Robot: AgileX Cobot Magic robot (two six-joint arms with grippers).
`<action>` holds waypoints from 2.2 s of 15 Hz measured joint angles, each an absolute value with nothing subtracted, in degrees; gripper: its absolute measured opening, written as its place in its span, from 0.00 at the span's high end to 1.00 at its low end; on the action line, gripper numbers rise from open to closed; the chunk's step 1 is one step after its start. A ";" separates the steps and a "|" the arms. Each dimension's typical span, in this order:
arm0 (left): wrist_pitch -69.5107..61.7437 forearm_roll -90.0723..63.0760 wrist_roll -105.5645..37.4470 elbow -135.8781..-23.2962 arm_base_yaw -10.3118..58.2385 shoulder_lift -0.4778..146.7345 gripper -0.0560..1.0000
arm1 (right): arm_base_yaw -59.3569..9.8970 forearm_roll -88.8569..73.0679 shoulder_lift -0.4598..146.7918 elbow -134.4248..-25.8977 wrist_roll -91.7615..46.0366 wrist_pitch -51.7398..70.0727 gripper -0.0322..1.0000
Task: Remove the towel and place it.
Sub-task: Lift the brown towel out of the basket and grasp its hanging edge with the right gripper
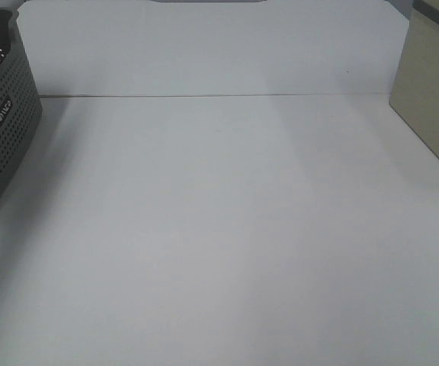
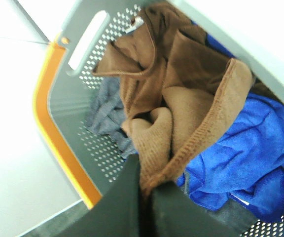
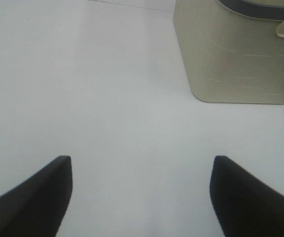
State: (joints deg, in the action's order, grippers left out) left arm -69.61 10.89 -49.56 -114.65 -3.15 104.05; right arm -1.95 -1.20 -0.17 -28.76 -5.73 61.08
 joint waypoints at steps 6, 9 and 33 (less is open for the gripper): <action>-69.67 17.42 -47.21 -119.00 12.20 94.71 0.95 | -1.95 -1.20 -0.17 -28.76 -5.73 61.08 0.25; -68.98 18.85 -48.30 -120.61 22.52 91.50 0.95 | -1.95 -0.86 -0.17 -28.82 -5.84 60.85 0.25; -55.58 14.27 -68.81 -120.61 52.65 94.48 0.95 | -11.52 -99.24 89.27 -49.45 -117.00 69.44 0.25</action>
State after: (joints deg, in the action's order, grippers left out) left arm -55.58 14.27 -68.81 -120.61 52.65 94.48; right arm -11.52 -99.24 89.27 -49.45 -117.00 69.44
